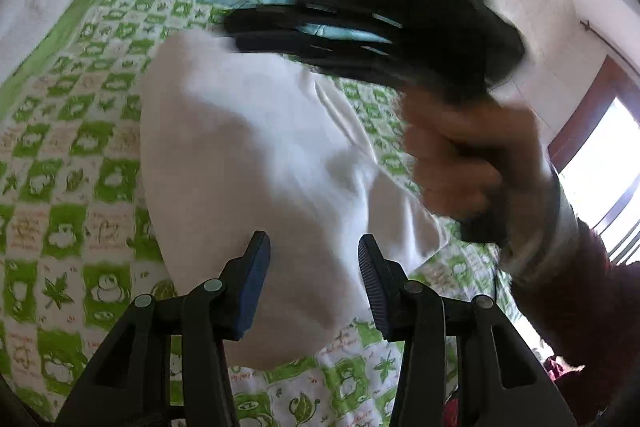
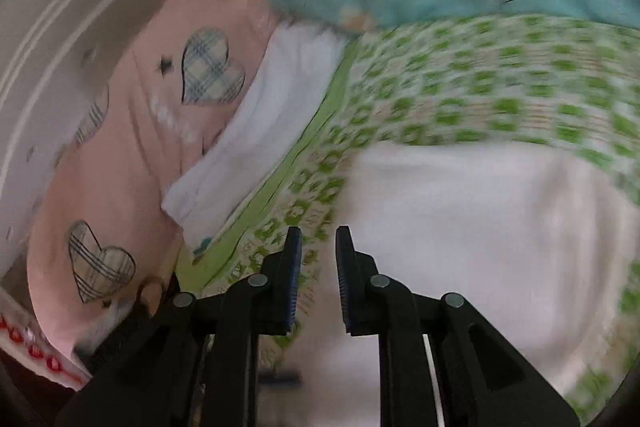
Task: Fold large clothes
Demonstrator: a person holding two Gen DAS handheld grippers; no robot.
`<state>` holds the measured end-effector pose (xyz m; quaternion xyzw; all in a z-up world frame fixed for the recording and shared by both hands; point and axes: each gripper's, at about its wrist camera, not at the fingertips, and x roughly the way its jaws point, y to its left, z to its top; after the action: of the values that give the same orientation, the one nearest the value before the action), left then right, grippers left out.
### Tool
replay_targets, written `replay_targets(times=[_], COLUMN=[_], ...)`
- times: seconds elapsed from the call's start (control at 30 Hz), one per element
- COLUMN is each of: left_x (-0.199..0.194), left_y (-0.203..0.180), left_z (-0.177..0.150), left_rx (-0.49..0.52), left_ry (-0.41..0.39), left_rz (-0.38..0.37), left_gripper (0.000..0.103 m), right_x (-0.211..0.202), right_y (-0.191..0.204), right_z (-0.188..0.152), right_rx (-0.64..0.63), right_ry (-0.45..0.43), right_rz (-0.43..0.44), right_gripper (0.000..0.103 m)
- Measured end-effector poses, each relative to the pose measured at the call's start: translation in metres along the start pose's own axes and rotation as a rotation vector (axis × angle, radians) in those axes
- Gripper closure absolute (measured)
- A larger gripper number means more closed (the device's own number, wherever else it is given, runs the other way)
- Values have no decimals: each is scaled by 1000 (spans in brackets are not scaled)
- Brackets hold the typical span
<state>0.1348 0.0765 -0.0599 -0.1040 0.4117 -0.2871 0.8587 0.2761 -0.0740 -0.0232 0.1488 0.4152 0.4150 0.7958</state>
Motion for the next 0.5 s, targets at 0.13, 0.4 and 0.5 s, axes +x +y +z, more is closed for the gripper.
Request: replay_targets(times=[0.13, 0.4, 0.5], left_x=[9, 22, 20], left_y=[5, 2, 0], left_z=[-12, -28, -29], left_rx=[10, 29, 33], left_ry=[15, -50, -53], left_rz=[62, 119, 129], left_gripper=[69, 73, 73], right_x=[66, 94, 94], right_y=[-15, -74, -73], right_z=[8, 5, 4], right_rx=[22, 137, 107], right_ry=[104, 81, 81], right_rz=[-98, -150, -161], right_gripper=[103, 103, 103])
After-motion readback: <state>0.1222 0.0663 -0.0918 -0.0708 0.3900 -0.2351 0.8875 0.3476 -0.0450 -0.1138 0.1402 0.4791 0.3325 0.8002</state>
